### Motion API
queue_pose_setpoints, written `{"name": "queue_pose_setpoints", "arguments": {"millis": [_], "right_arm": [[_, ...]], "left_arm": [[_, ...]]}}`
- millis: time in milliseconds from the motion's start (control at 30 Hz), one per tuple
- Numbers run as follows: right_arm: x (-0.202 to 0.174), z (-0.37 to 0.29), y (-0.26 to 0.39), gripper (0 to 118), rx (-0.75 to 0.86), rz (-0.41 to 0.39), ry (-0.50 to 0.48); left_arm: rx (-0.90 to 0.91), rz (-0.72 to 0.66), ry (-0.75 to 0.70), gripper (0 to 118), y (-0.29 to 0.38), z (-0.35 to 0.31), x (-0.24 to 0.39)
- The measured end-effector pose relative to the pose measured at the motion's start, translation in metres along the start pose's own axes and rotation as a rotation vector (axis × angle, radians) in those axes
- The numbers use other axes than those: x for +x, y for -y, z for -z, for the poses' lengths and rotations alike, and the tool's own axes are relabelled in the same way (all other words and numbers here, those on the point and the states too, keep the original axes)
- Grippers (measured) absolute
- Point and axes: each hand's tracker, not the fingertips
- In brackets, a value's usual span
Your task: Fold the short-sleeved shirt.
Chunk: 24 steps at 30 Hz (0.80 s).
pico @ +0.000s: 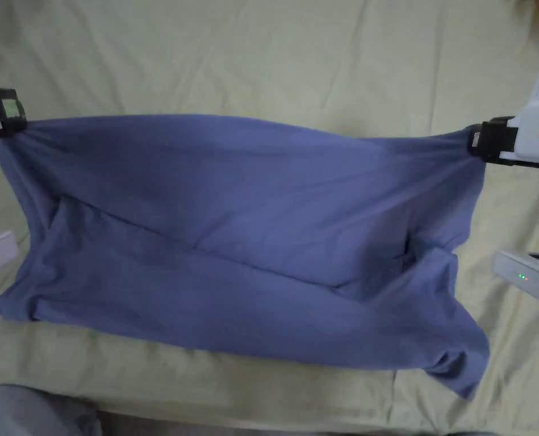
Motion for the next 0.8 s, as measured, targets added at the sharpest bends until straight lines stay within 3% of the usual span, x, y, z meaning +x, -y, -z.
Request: {"name": "queue_pose_setpoints", "arguments": {"millis": [367, 400, 500, 533, 567, 600, 667, 800], "right_arm": [[0.016, -0.066, 0.159, 1, -0.074, 0.138, -0.014], [0.012, -0.067, 0.173, 1, -0.092, 0.152, -0.011], [0.013, -0.063, 0.202, 8, -0.141, 0.196, -0.009], [0.011, -0.064, 0.206, 8, -0.163, 0.211, -0.008], [0.013, -0.065, 0.208, 27, -0.18, 0.225, 0.012], [0.016, -0.068, 0.208, 53, -0.177, 0.224, 0.017], [0.019, -0.082, 0.199, 97, -0.123, 0.212, 0.078], [0.015, -0.122, 0.158, 97, 0.078, 0.147, 0.155]], "left_arm": [[-0.122, -0.061, -0.035, 1, 0.116, -0.037, -0.048], [-0.155, -0.1, -0.045, 5, 0.127, -0.034, -0.053], [-0.247, -0.223, -0.077, 32, 0.15, -0.027, -0.065], [-0.26, -0.235, -0.102, 32, 0.155, -0.025, -0.07], [-0.269, -0.246, -0.124, 55, 0.157, -0.019, -0.077], [-0.266, -0.251, -0.148, 79, 0.156, -0.018, -0.082], [-0.185, -0.264, -0.176, 114, 0.145, -0.027, -0.088], [0.061, -0.185, -0.094, 116, 0.105, -0.056, -0.077]]}}
